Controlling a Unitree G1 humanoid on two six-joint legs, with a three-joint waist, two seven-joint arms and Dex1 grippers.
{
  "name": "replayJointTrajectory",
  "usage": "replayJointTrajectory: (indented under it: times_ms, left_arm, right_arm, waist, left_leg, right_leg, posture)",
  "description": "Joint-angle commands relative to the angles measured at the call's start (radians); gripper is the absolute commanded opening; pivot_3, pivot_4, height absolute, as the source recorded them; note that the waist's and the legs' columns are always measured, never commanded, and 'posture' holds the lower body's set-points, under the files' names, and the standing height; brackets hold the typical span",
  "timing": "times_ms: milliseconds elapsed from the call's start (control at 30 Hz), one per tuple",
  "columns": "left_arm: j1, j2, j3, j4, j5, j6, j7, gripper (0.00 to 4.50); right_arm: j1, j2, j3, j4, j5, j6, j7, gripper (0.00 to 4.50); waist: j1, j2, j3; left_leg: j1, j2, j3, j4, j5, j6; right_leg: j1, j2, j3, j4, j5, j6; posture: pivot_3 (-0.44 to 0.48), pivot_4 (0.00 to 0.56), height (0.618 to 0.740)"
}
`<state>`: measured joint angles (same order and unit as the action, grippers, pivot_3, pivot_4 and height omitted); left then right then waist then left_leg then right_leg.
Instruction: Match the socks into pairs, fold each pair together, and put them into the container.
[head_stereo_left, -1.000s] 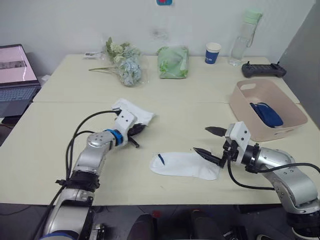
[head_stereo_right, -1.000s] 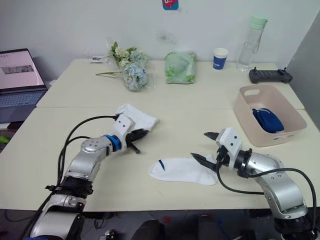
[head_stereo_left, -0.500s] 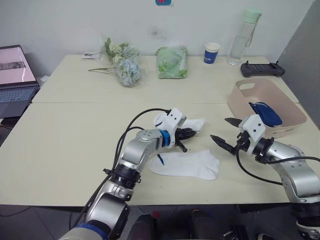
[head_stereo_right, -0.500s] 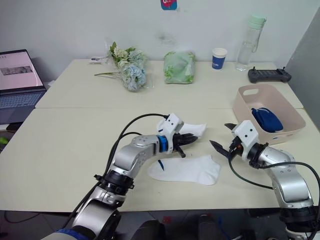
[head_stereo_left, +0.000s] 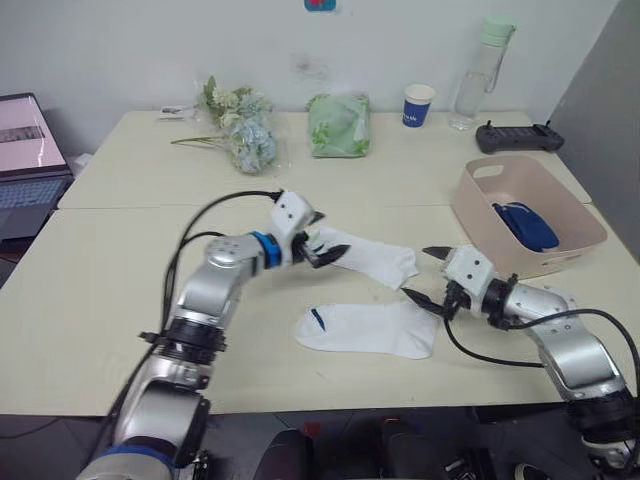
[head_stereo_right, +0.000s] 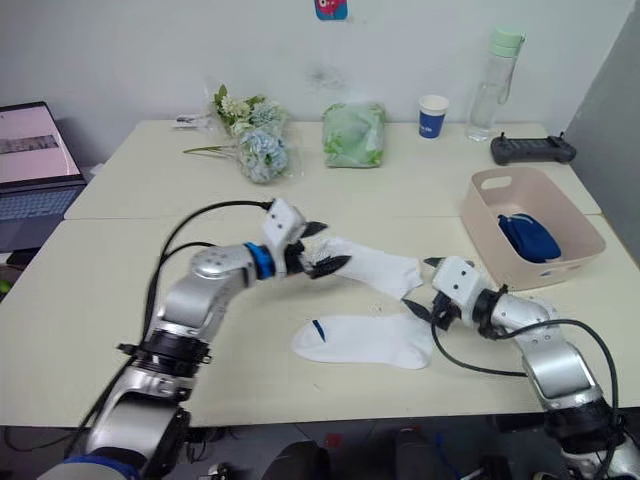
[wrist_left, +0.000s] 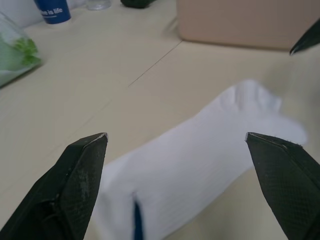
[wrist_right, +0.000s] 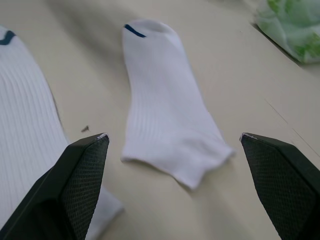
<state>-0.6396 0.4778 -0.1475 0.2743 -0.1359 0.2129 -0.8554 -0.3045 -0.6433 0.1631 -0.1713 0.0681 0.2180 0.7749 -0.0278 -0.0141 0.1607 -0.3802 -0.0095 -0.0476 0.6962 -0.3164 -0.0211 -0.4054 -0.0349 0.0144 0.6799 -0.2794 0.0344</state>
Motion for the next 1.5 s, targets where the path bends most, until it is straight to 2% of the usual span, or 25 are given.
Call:
replayJointTrajectory:
  times_ms: [33,100,133,200,500,567,767,933,1033,1100,1200,1300,1500]
  left_arm:
    - [-0.021,0.037,-0.027,0.103,0.076,-0.157,-0.03,4.48]
    - [-0.036,0.034,-0.018,0.141,0.087,-0.189,-0.022,4.48]
    - [-0.039,0.03,-0.013,0.15,0.089,-0.199,-0.019,4.5]
    - [-0.028,0.016,-0.006,0.136,0.086,-0.204,-0.011,4.5]
    - [0.017,-0.002,-0.011,0.08,0.099,-0.207,0.007,4.5]
    - [0.019,0.001,-0.01,0.076,0.1,-0.208,0.004,4.5]
    - [0.018,0.013,-0.012,0.079,0.091,-0.242,-0.04,4.5]
    - [0.032,0.02,-0.065,0.128,0.141,-0.372,-0.096,4.5]
    - [-0.003,0.001,-0.088,0.239,0.201,-0.457,-0.046,4.5]
    - [-0.049,-0.007,-0.133,0.357,0.301,-0.562,0.037,4.5]
    - [-0.112,-0.031,-0.177,0.498,0.381,-0.683,0.12,4.5]
    - [-0.164,-0.058,-0.188,0.602,0.412,-0.755,0.179,3.88]
    - [-0.221,-0.074,-0.203,0.727,0.456,-0.849,0.218,1.87]
  right_arm:
    - [-0.078,0.005,0.061,0.048,-0.046,-0.043,0.051,4.5]
    - [-0.103,-0.005,0.097,0.087,-0.074,-0.062,0.083,4.5]
    - [-0.111,-0.006,0.105,0.105,-0.084,-0.071,0.091,4.22]
    - [-0.129,-0.008,0.117,0.144,-0.087,-0.076,0.118,3.92]
    - [-0.184,-0.019,0.132,0.269,-0.139,-0.09,0.177,0.63]
    - [-0.2,-0.014,0.117,0.288,-0.131,-0.094,0.177,0.05]
    - [-0.215,-0.018,0.068,0.291,-0.082,-0.091,0.197,0.05]
    - [-0.187,-0.029,-0.027,0.213,0.06,-0.003,0.254,0.05]
    - [-0.173,-0.04,-0.052,0.188,0.098,0.031,0.274,0.05]
    - [-0.157,-0.047,-0.062,0.173,0.119,0.056,0.286,0.05]
    - [-0.147,-0.05,-0.068,0.156,0.134,0.075,0.284,0.05]
    - [-0.143,-0.05,-0.07,0.147,0.142,0.083,0.28,0.0]
    - [-0.133,-0.057,-0.075,0.151,0.139,0.076,0.272,0.0]
  waist:
    - [0.002,0.0,0.0]
    - [0.011,0.0,0.0]
    - [0.013,0.0,0.0]
    - [0.02,0.0,0.0]
    - [0.019,0.0,0.0]
    - [0.017,0.0,0.0]
    - [0.017,0.0,0.0]
    - [0.019,0.0,0.0]
    - [0.022,0.0,0.0]
    - [0.023,0.0,0.0]
    - [0.027,0.0,0.0]
    - [0.026,0.0,0.0]
    - [0.025,0.0,0.0]
  left_leg:
    - [0.0,0.0,0.0,0.0,0.0,0.0]
    - [-0.001,-0.001,0.0,0.0,0.0,0.0]
    - [-0.002,-0.001,-0.001,0.0,0.0,0.0]
    - [-0.003,-0.002,-0.001,0.001,0.0,0.0]
    - [-0.002,-0.001,0.0,0.001,0.0,0.0]
    - [-0.002,-0.001,0.0,0.001,0.0,0.0]
    - [-0.002,-0.001,0.0,0.001,0.0,0.0]
    - [-0.002,-0.001,0.0,0.001,0.0,0.0]
    - [-0.002,-0.001,0.0,0.001,0.0,0.001]
    - [-0.002,-0.001,0.0,0.001,-0.002,0.003]
    - [-0.001,-0.002,0.0,0.001,-0.002,0.004]
    - [-0.001,-0.003,0.001,0.001,-0.002,0.004]
    - [-0.001,-0.003,0.001,0.001,-0.002,0.004]
  right_leg:
    - [0.0,0.0,0.0,0.0,0.0,0.0]
    - [0.0,0.0,-0.001,-0.001,0.0,0.0]
    - [0.0,0.0,-0.002,-0.001,0.0,0.0]
    - [0.0,0.0,-0.001,-0.002,0.0,0.0]
    - [-0.001,-0.002,-0.001,-0.001,0.0,0.0]
    - [-0.001,-0.001,0.0,0.0,0.0,0.0]
    - [-0.001,-0.001,-0.001,0.0,0.0,0.0]
    - [-0.001,-0.001,0.0,0.0,0.0,0.0]
    - [-0.001,-0.001,-0.001,0.0,0.0,0.0]
    - [-0.001,-0.001,-0.001,0.0,0.0,0.0]
    - [0.0,-0.001,-0.001,0.0,0.0,0.0]
    - [0.0,-0.001,-0.002,0.0,0.0,0.0]
    - [0.0,0.0,-0.003,0.001,0.0,0.0]
  posture:
    - [0.0,0.15,0.74]
    - [0.0,0.15,0.74]
    - [0.0,0.15,0.74]
    - [0.0,0.15,0.74]
    - [0.0,0.15,0.74]
    - [0.0,0.15,0.74]
    - [0.0,0.15,0.74]
    - [0.0,0.15,0.74]
    - [0.0,0.15,0.74]
    - [0.0,0.15,0.74]
    - [0.0,0.15,0.74]
    - [0.0,0.15,0.74]
    - [0.0,0.15,0.74]
